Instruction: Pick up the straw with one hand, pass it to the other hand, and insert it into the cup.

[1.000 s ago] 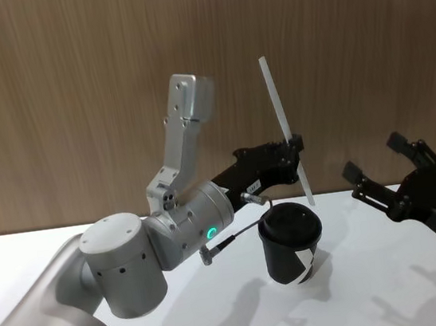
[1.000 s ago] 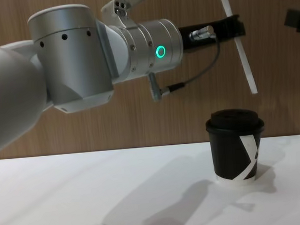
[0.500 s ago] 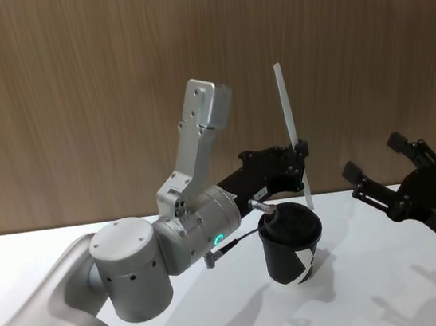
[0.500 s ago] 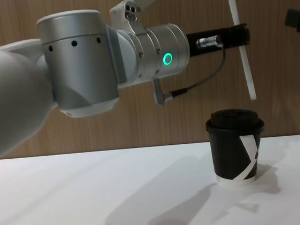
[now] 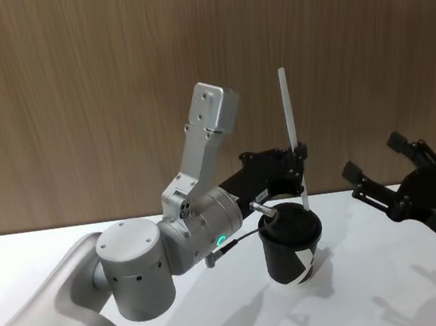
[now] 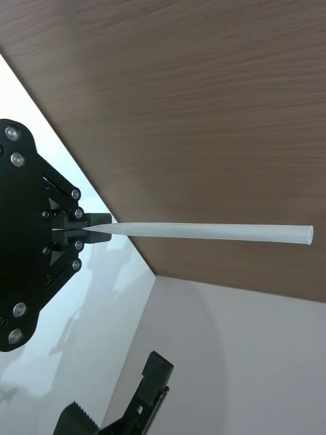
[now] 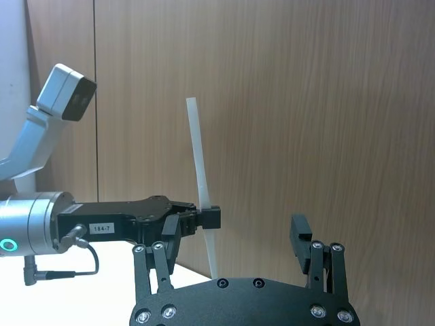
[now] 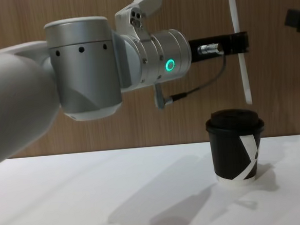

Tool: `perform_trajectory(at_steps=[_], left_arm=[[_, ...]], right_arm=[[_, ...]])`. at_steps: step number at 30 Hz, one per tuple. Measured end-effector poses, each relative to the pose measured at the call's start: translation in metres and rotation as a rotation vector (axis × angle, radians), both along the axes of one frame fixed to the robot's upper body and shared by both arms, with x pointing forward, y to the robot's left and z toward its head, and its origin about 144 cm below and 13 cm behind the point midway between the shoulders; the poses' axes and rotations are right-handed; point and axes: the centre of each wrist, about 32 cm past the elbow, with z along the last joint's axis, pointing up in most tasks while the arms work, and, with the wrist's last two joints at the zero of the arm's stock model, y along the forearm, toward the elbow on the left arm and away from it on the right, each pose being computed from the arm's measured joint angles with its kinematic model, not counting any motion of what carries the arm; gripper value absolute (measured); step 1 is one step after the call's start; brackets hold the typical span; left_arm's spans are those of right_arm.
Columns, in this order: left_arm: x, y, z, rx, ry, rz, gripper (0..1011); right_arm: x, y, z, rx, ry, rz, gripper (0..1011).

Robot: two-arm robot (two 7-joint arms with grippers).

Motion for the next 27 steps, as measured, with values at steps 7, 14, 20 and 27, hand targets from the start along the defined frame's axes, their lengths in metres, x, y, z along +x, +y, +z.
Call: perform_trajectory(at_steps=[7,14,20,27], left_arm=[[0.004,-0.001,-0.002,0.011,-0.003,0.005,10],[0.008,-0.002,-0.004,0.02,-0.001,0.004,10],[0.011,-0.003,-0.006,0.026,0.0,0.004,8],[0.014,-0.003,-0.008,0.031,-0.001,0.009,8]], right_arm=[[0.0,0.0,0.0,0.0,0.0,0.0,1001],[0.0,0.0,0.0,0.0,0.0,0.0,1001],[0.0,0.0,0.0,0.0,0.0,0.0,1001],[0.0,0.0,0.0,0.0,0.0,0.0,1001]])
